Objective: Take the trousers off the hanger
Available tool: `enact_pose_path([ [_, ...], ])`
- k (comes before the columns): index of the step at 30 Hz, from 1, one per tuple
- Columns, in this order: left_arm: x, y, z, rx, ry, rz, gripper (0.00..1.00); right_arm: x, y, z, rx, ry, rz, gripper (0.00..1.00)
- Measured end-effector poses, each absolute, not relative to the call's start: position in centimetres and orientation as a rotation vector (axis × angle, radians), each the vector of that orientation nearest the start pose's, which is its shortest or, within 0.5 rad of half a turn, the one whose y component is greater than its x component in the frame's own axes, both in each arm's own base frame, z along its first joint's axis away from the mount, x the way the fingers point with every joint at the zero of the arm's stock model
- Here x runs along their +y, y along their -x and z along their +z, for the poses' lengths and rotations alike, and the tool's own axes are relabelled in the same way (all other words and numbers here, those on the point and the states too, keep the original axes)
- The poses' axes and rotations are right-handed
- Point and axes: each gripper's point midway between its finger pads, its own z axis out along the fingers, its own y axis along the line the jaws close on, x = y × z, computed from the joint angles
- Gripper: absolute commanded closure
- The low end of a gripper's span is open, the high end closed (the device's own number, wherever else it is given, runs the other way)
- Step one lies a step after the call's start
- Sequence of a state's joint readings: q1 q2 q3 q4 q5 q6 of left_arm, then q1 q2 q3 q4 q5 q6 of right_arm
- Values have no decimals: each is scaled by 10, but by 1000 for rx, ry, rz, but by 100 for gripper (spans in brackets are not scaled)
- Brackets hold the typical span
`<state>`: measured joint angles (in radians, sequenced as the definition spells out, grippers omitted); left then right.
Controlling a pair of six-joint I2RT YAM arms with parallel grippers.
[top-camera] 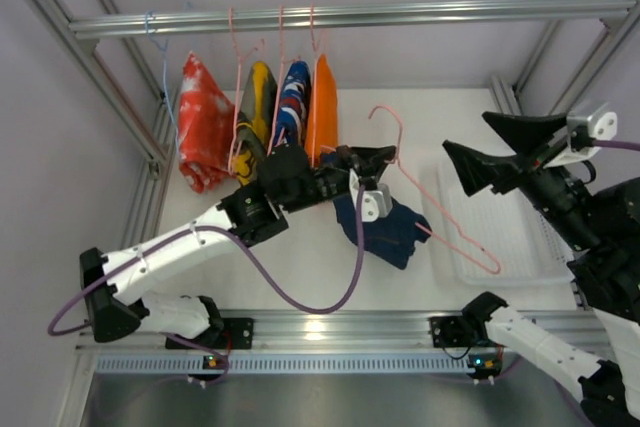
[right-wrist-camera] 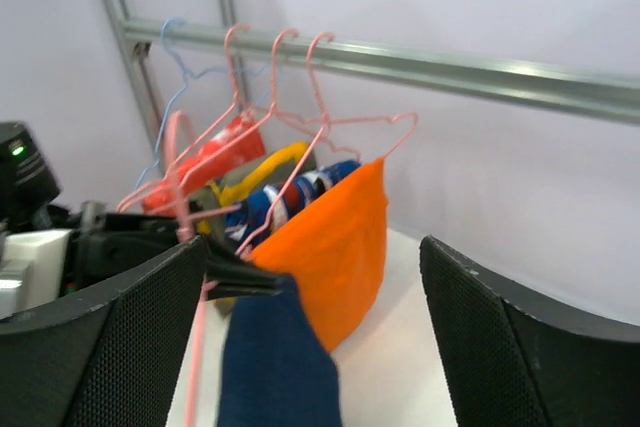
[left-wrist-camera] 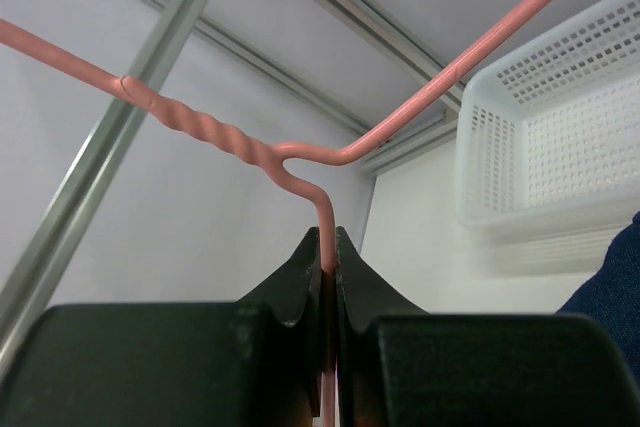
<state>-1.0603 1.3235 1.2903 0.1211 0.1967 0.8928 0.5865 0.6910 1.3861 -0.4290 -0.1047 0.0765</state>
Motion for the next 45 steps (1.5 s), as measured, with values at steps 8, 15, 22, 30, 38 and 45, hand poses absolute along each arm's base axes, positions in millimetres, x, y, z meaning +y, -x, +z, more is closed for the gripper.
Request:
enact_pose_path([
  [8, -364, -191, 460, 582, -1251, -294, 100, 105, -165, 519, 1182, 410, 433, 24],
  [15, -356, -184, 496, 532, -1194, -303, 100, 140, -168, 403, 1351, 693, 461, 9],
  [22, -346, -185, 515, 550, -1113, -315, 100, 159, -132, 351, 1350, 829, 647, 1],
  [30, -340, -187, 527, 566, -1076, -316, 100, 159, -124, 307, 1373, 841, 683, 1],
  [38, -328, -181, 561, 546, -1015, -339, 100, 135, -150, 283, 1381, 688, 515, 4],
  [45, -322, -178, 574, 540, -986, -355, 100, 136, -145, 286, 1343, 717, 516, 5],
])
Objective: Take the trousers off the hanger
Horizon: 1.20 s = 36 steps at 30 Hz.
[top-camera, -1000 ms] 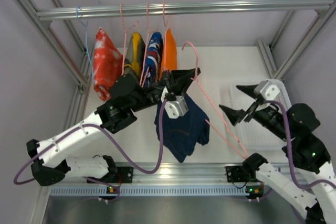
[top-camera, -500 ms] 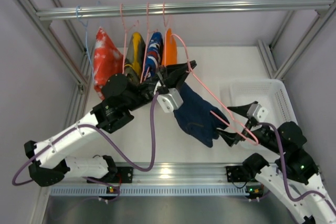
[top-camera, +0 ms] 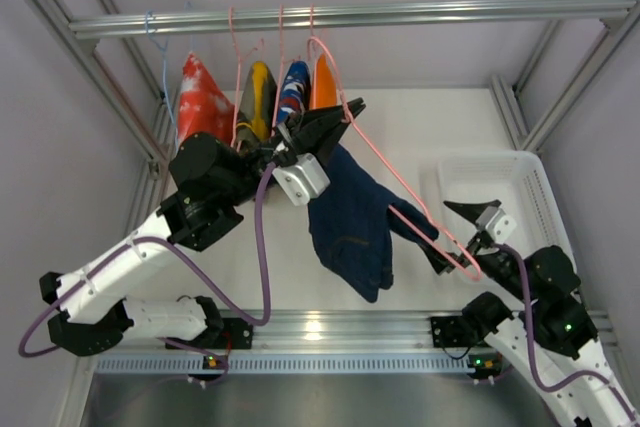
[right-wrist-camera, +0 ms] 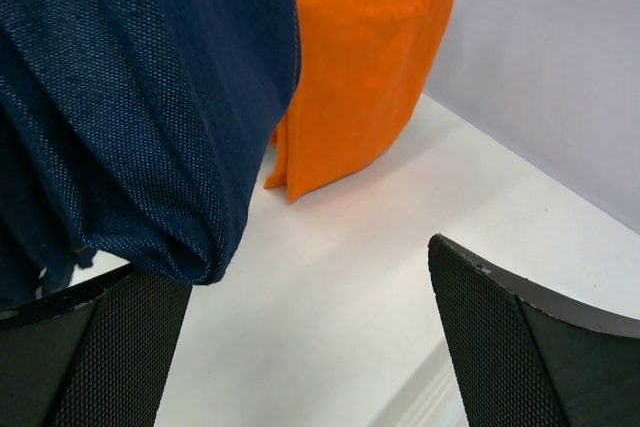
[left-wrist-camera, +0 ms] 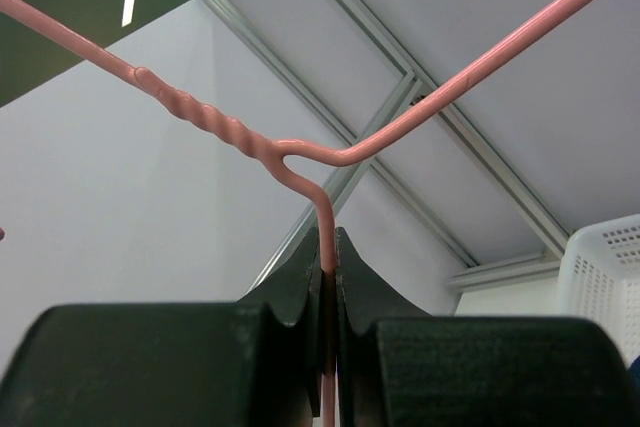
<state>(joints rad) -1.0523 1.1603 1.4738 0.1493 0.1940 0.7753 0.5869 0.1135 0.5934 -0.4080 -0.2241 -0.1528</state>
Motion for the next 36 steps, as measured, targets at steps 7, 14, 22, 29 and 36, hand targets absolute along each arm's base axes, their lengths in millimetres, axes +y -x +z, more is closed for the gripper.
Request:
enact_pose_path([
  [7, -319, -181, 576, 564, -967, -376, 100, 156, -131, 294, 1253, 843, 602, 3],
  [14, -319, -186, 577, 584, -948, -378, 100, 183, -131, 310, 1185, 892, 733, 4],
  [22, -324, -196, 569, 628, -944, -370, 100, 188, -141, 330, 1156, 826, 760, 47],
  [29, -336, -194, 542, 653, -1000, -416, 100, 175, -134, 373, 1074, 764, 724, 100],
  [36, -359, -172, 476, 653, -1212, -527, 100, 152, -130, 425, 984, 670, 629, 100],
])
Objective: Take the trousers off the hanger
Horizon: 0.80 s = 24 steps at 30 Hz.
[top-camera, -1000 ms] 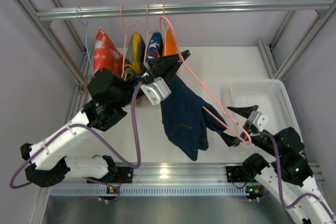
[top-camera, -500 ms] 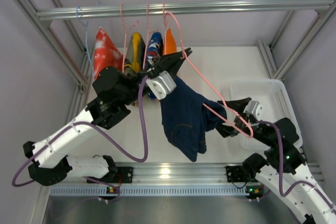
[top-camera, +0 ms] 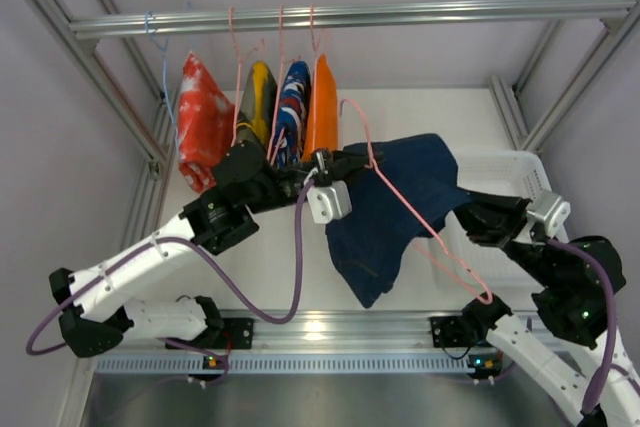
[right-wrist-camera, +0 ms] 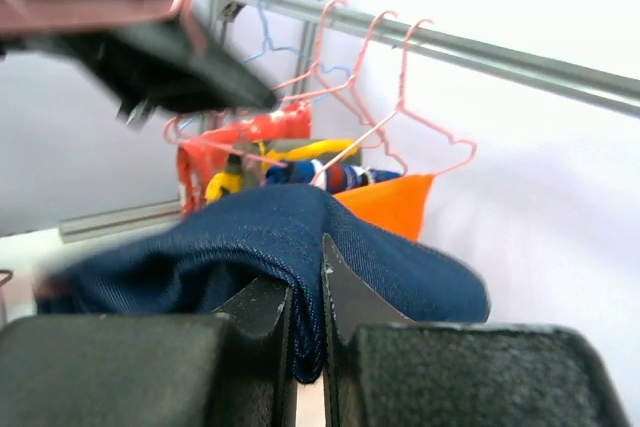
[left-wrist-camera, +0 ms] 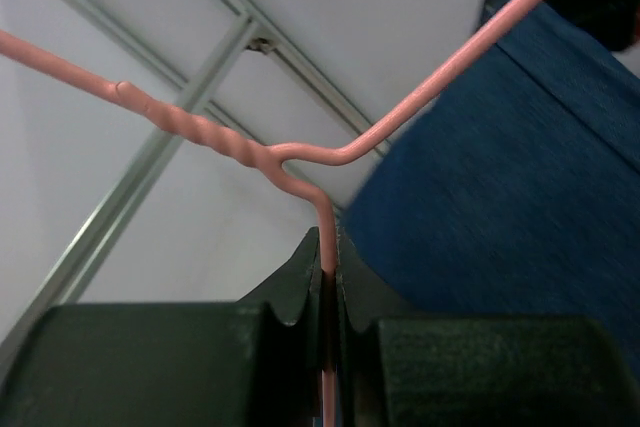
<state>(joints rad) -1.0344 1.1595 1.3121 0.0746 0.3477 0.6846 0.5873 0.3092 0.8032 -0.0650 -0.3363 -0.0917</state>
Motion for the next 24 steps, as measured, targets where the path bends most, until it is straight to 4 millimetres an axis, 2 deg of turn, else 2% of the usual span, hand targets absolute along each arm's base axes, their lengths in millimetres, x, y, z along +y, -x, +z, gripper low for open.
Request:
enact_pose_path([
  [5, -363, -158, 442, 596, -1337, -535, 100, 146, -135, 454, 966, 634, 591, 100],
  [11, -354, -128, 406, 427, -1471, -473, 100, 141, -144, 489, 941, 600, 535, 100],
  [15, -349, -116, 391, 325, -1538, -421, 100, 137, -141, 514, 897, 590, 516, 100],
  [19, -349, -109, 375, 225, -1607, -367, 100, 135, -137, 531, 865, 584, 508, 100],
  [24, -352, -94, 339, 117, -1723, -351, 100, 136, -141, 550, 844, 584, 494, 100],
])
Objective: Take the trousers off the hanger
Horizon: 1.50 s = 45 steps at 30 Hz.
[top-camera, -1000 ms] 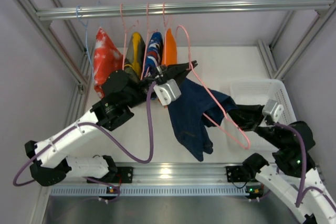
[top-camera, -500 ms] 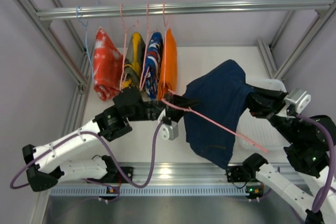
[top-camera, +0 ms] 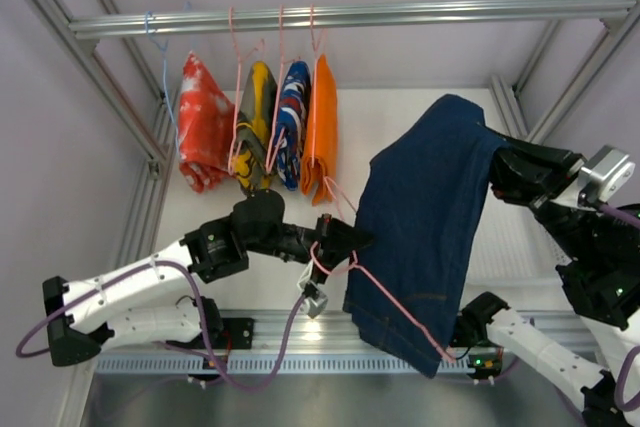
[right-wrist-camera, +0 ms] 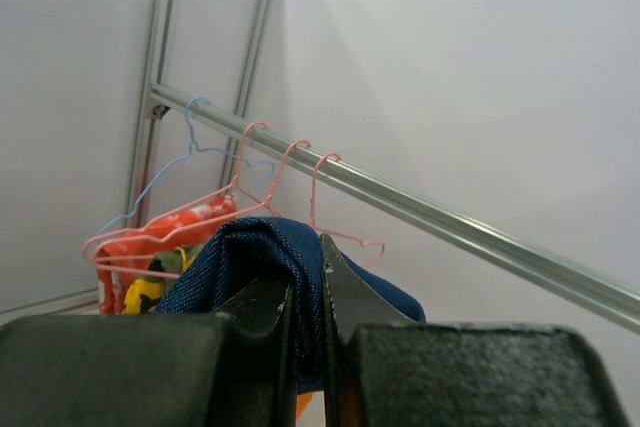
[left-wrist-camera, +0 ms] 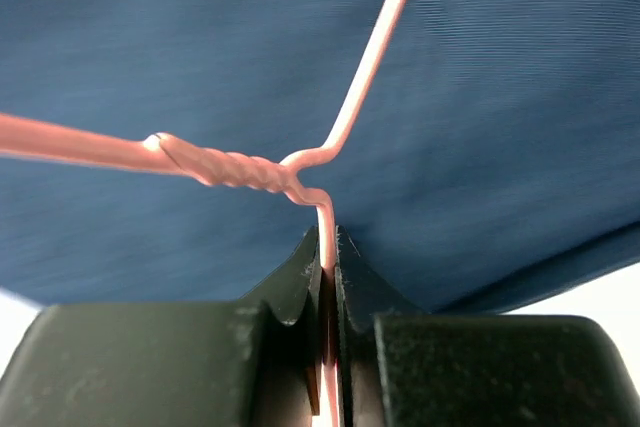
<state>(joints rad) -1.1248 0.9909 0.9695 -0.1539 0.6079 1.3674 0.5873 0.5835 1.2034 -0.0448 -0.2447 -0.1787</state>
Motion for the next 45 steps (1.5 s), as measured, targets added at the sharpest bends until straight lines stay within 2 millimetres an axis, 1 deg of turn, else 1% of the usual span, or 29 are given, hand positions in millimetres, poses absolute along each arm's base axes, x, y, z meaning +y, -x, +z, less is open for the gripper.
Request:
enact_pose_path([
  [3, -351, -87, 310, 95, -1798, -377, 100, 134, -140, 573, 805, 579, 476, 100],
  [5, -351, -85, 294, 90, -1836, -393, 100, 131, -136, 592, 767, 569, 459, 100],
  [8, -349, -82, 274, 92, -1876, -410, 100, 120, -128, 625, 699, 536, 421, 100],
  [11, -346, -77, 256, 95, -1911, -436, 100, 107, -118, 654, 626, 497, 373, 100],
  [13, -343, -74, 247, 99, -1924, -446, 100, 98, -112, 669, 585, 474, 334, 100],
  [15, -338, -72, 241, 105, -1929, -449, 100, 89, -108, 680, 553, 457, 282, 100],
  [18, -334, -71, 246, 116, -1914, -443, 100, 77, -109, 686, 533, 433, 187, 100],
  [20, -331, -72, 252, 124, -1896, -429, 100, 70, -113, 685, 535, 426, 109, 100],
  [22, -329, -73, 258, 141, -1878, -426, 100, 61, -120, 675, 560, 418, 20, 100],
  [23, -328, -73, 260, 152, -1870, -425, 100, 57, -125, 668, 580, 418, -28, 100],
  [24, -327, -73, 262, 159, -1864, -424, 100, 55, -136, 656, 613, 420, -86, 100],
  [25, -327, -74, 263, 168, -1859, -422, 100, 49, -135, 650, 621, 416, -116, 100],
  [28, -327, -76, 268, 200, -1847, -433, 100, 38, -150, 618, 698, 424, -250, 100],
  [31, -327, -76, 274, 205, -1835, -435, 100, 27, -163, 595, 766, 430, -371, 100],
  [34, -328, -76, 280, 206, -1822, -435, 100, 23, -174, 575, 807, 466, -472, 100],
  [39, -329, -77, 290, 201, -1797, -433, 100, 27, -188, 559, 817, 542, -596, 100],
  [43, -330, -78, 294, 203, -1784, -426, 100, 32, -204, 557, 828, 593, -691, 100],
  [45, -330, -80, 297, 207, -1776, -416, 100, 31, -215, 558, 860, 600, -743, 100],
])
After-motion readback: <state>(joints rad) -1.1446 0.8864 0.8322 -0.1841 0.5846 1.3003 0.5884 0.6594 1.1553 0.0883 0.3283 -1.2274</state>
